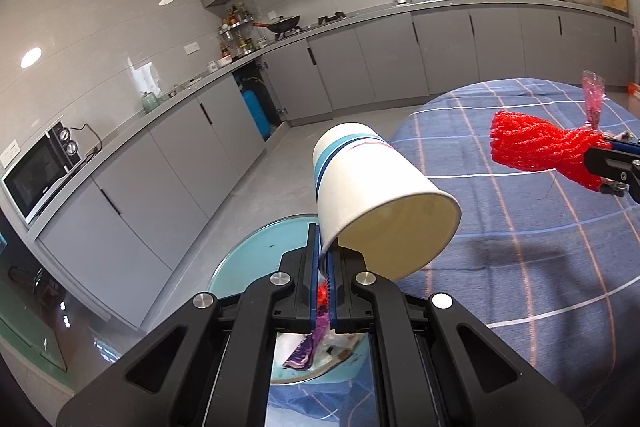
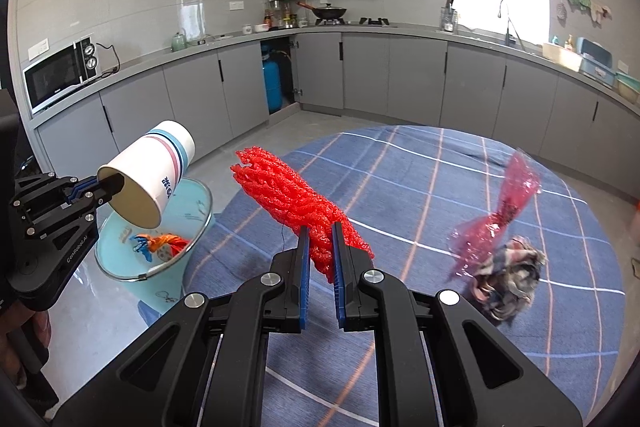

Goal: Collect trash
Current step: 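Carry cup and red net over the light-blue bin and open both grippers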

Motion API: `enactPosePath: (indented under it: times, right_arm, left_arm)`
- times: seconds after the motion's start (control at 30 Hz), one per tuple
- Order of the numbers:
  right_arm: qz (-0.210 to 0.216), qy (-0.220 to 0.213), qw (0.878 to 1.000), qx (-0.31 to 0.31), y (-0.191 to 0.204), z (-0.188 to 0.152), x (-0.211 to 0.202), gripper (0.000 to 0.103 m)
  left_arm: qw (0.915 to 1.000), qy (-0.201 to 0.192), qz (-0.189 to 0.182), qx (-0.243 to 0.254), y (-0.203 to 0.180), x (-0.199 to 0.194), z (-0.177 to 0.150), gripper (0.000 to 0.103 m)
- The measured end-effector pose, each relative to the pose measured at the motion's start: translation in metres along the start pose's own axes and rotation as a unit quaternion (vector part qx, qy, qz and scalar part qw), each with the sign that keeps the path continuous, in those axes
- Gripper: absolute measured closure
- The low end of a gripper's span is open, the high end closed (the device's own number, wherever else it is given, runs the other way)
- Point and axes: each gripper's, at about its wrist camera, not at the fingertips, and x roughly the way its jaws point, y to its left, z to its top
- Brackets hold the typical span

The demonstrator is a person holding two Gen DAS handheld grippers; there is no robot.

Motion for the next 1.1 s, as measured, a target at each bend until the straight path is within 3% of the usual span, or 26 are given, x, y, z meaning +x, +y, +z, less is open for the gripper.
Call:
enactPosePath:
  times: [1.1]
  right_arm:
    - [0.053, -0.005, 0.998, -0.036, 0.056, 0.026, 0.025, 0.092]
  left_arm:
    - [0.9954, 0.031, 0.081, -0.042, 0.081, 0.022, -0.015, 0.099]
